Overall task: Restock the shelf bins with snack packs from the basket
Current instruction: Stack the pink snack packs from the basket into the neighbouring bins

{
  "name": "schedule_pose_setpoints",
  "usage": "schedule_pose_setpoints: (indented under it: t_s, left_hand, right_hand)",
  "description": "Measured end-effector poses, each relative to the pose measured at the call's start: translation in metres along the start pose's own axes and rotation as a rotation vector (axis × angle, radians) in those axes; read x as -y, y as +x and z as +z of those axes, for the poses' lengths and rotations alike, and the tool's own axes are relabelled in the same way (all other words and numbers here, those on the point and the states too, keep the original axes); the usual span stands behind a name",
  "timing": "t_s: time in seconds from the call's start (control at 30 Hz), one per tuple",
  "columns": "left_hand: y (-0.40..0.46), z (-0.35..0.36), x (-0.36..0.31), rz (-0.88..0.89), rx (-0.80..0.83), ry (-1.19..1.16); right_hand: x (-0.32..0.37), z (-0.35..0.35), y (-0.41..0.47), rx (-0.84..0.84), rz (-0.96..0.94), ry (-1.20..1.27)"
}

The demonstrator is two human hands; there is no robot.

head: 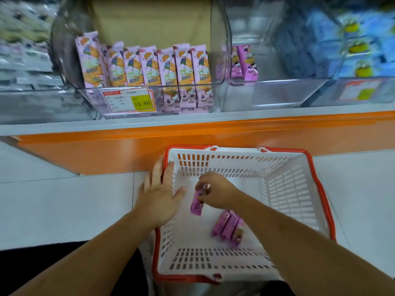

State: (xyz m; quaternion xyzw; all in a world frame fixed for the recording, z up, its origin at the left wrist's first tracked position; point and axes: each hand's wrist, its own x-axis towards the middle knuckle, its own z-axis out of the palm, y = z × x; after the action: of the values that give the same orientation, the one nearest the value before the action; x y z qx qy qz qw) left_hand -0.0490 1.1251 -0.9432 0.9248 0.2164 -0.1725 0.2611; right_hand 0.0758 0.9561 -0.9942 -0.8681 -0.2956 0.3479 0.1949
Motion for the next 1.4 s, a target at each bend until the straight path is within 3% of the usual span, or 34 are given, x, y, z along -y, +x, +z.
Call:
schedule_pose_setpoints:
  t_s: [0.13,0.2,0.33,0.4,0.5,0.73,0.93,1.1,1.27,1.4]
  left_hand:
    - [-0.01,-0.02,-0.007,0.038,-0.039,0.08]
    - [-0.014,-0.036,-0.024,0.095,-0.053,0.006]
    - [-0.036,-0.093,-0.096,0.058,0.185,-0.792]
    - [-0.054,-0.12,-0.124,0.14,0.277,-1.01]
    - [-0.07,-0.143,-0.147,0.266,0.252,-0.928]
    - [-0.071,-0.184,-0.176,0.298,0.125,-0.946]
    - [-0.043,-0.215,-0.204,0.561,-0.048,-0.474]
    - [0.0,-0.237,-0.25,0.553,-0.147,-0.207]
    - [0.042,-0.251,-0.281,0.502,-0.208,-0.068]
    - [0.086,-0.243,-0.29,0.409,-0.203,-0.156]
  right_hand:
    - [0.033,-0.073,-0.045,-0.078,-0.135,-0.022]
    - [0.051,-0.109,-0.073,-0.141,-0.213,-0.026]
    - [0.079,-0.167,-0.132,-0.224,-0.325,0.002]
    - [0.09,-0.185,-0.158,-0.26,-0.343,0.028]
    - [0.101,-0.201,-0.183,-0.305,-0.373,0.01]
    - [0.111,-0.237,-0.189,-0.454,-0.346,0.057]
    - [0.104,-0.287,-0.174,-0.503,-0.219,0.061]
    - [0.094,-0.316,-0.15,-0.535,-0.254,0.214]
    - [0.065,-0.335,-0.124,-0.566,-0.299,0.535]
    - [0.035,-0.342,-0.116,-0.768,-0.194,0.197]
